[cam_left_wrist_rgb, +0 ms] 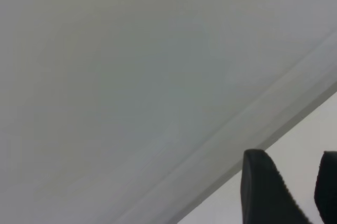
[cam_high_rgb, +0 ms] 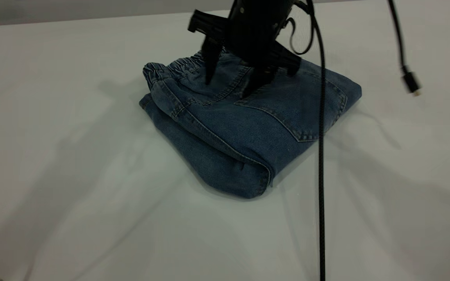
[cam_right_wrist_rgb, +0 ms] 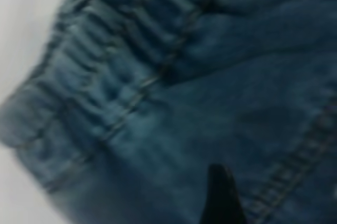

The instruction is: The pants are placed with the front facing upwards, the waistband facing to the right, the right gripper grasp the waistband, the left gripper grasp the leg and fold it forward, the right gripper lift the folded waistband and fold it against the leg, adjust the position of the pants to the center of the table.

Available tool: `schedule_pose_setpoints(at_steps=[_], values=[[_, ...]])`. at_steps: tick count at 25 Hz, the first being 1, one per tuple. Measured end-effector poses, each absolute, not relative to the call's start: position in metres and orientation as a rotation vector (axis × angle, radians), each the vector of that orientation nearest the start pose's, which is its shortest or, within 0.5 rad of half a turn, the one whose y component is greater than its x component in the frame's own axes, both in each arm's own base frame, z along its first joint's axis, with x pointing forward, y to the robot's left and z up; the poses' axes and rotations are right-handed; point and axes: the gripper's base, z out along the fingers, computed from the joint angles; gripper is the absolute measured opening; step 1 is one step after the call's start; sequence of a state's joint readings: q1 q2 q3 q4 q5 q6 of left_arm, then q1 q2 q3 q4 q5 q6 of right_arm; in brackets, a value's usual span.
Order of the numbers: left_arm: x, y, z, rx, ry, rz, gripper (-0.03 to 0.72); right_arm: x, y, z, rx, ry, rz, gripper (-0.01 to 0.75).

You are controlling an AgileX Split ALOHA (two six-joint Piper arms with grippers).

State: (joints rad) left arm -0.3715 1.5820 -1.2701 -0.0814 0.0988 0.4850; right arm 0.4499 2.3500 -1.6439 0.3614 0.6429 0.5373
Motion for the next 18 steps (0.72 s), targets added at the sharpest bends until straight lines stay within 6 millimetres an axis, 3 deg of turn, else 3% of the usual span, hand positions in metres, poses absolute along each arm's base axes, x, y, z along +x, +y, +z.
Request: schedule_pose_setpoints(at_steps=[5,14,18], values=[[0.351,-0.138,0.341,0.722,1.753,0.014,0.263,0.406,0.227,0.072,0.381,2.993,0.429,0.411],[0.351,-0.138,0.341,0.723,1.755,0.014,0.263,0.4,0.242,0.072,0.362,2.977,0.446,0.41],[0.351,-0.138,0.341,0.723,1.755,0.014,0.263,0.396,0.243,0.071,0.212,3.015,0.402,0.409]])
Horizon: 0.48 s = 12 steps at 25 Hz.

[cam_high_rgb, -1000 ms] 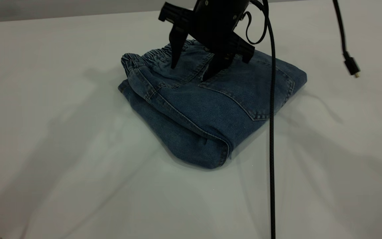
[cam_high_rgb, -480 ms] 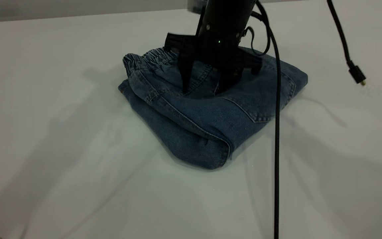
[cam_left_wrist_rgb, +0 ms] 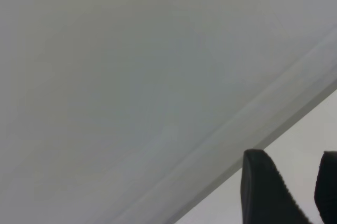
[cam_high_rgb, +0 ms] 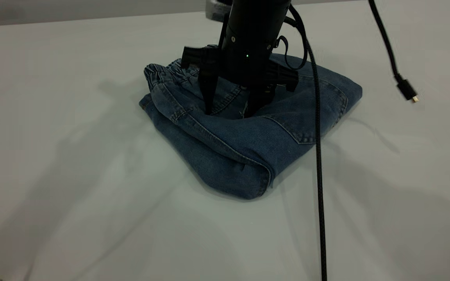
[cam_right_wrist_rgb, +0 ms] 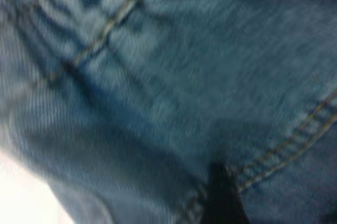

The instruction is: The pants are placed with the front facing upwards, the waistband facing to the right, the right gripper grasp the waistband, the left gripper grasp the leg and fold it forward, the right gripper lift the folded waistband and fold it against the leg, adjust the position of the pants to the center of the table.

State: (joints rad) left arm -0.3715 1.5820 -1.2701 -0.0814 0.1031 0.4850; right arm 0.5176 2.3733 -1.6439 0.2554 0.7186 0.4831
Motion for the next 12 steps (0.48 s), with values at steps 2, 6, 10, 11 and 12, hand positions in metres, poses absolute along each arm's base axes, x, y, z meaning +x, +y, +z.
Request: schedule_pose_setpoints(at_steps=[2,6,10,11,12], values=[[0.351,-0.138,0.341,0.723,1.755,0.014,0.263,0.393,0.243,0.071,0.143,3.035,0.385,0.409],[0.351,-0.138,0.341,0.723,1.754,0.014,0.263,0.39,0.241,0.07,0.026,3.07,0.344,0.409],[0.351,-0.138,0.341,0.722,1.753,0.014,0.263,0.387,0.238,0.07,-0.127,3.094,0.298,0.409],[0.351,-0.138,0.341,0.721,1.752,0.014,0.263,0.386,0.239,0.069,-0.172,3.1,0.287,0.409],[0.351,-0.138,0.341,0.721,1.752,0.014,0.263,0.384,0.24,0.069,-0.225,3.102,0.276,0.409]])
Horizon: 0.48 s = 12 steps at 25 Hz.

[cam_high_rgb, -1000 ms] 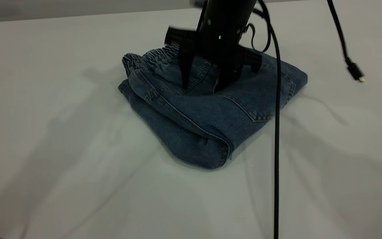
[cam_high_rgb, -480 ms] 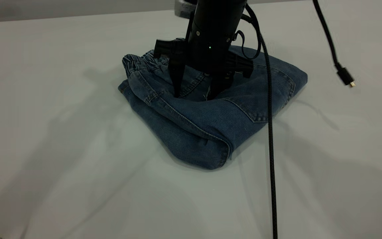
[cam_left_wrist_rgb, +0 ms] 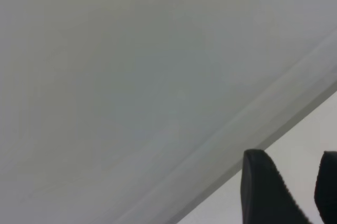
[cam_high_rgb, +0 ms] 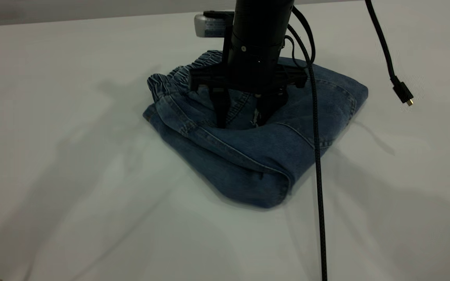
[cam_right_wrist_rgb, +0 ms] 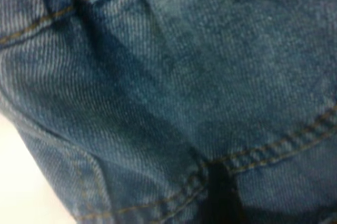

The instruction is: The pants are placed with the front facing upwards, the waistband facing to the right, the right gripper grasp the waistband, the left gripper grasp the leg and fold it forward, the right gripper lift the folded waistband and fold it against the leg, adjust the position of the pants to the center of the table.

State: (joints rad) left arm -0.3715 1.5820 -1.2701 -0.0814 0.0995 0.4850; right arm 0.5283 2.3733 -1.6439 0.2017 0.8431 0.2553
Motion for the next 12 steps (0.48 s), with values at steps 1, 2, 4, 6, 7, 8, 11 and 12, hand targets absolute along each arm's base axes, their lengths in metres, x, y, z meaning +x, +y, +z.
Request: schedule_pose_setpoints(at_steps=[1,2,4,6,7,8,11,12], values=[[0.351,-0.138,0.341,0.721,1.752,0.014,0.263,0.383,0.24,0.07,-0.269,3.103,0.268,0.408],[0.351,-0.138,0.341,0.721,1.752,0.014,0.263,0.381,0.241,0.07,-0.321,3.104,0.263,0.409],[0.351,-0.138,0.342,0.721,1.75,0.015,0.263,0.376,0.245,0.069,-0.435,3.106,0.236,0.409],[0.351,-0.138,0.342,0.72,1.749,0.015,0.263,0.371,0.25,0.069,-0.541,3.109,0.21,0.409],[0.352,-0.138,0.342,0.719,1.746,0.015,0.263,0.367,0.252,0.069,-0.594,3.111,0.198,0.409],[0.352,-0.138,0.342,0.718,1.745,0.015,0.263,0.364,0.255,0.069,-0.642,3.111,0.178,0.409],[0.352,-0.138,0.342,0.718,1.745,0.015,0.263,0.356,0.261,0.07,-0.769,3.1,0.098,0.409],[0.352,-0.138,0.342,0.718,1.745,0.015,0.263,0.353,0.263,0.072,-0.803,3.095,0.071,0.409]])
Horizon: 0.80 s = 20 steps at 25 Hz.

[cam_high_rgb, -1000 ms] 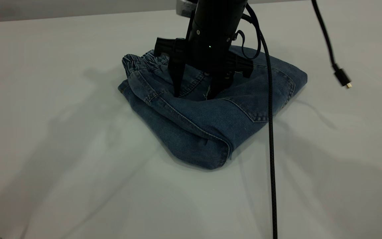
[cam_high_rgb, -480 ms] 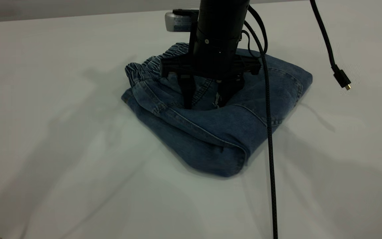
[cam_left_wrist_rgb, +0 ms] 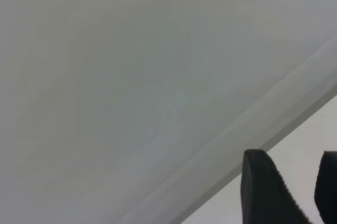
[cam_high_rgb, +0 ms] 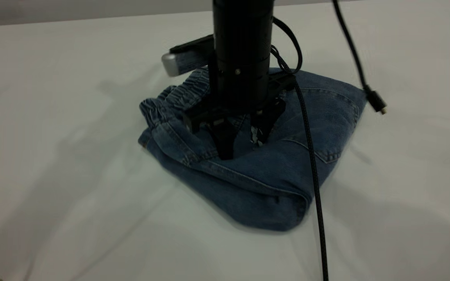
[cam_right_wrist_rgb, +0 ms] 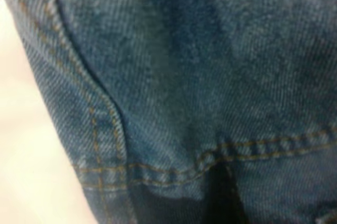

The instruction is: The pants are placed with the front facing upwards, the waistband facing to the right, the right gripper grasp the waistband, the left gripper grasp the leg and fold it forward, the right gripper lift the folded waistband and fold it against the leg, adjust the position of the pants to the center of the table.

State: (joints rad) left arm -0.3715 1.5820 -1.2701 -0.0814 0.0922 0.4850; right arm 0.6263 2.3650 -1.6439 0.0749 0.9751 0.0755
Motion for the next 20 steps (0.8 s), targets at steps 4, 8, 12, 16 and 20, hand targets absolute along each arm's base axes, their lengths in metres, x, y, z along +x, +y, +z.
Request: schedule_pose_setpoints(at_steps=[4,8,12,16,20], values=[[0.352,-0.138,0.342,0.718,1.745,0.015,0.263,0.348,0.268,0.088,-0.963,3.007,-0.047,0.409],[0.352,-0.138,0.342,0.718,1.745,0.015,0.263,0.346,0.272,0.107,-1.07,2.908,-0.095,0.409],[0.352,-0.138,0.342,0.719,1.746,0.015,0.263,0.346,0.275,0.116,-0.995,2.919,-0.024,0.409],[0.352,-0.138,0.342,0.72,1.746,0.016,0.263,0.351,0.283,0.126,-0.753,2.953,0.079,0.407],[0.352,-0.138,0.342,0.72,1.746,0.016,0.263,0.365,0.288,0.137,-0.478,2.915,0.172,0.397]])
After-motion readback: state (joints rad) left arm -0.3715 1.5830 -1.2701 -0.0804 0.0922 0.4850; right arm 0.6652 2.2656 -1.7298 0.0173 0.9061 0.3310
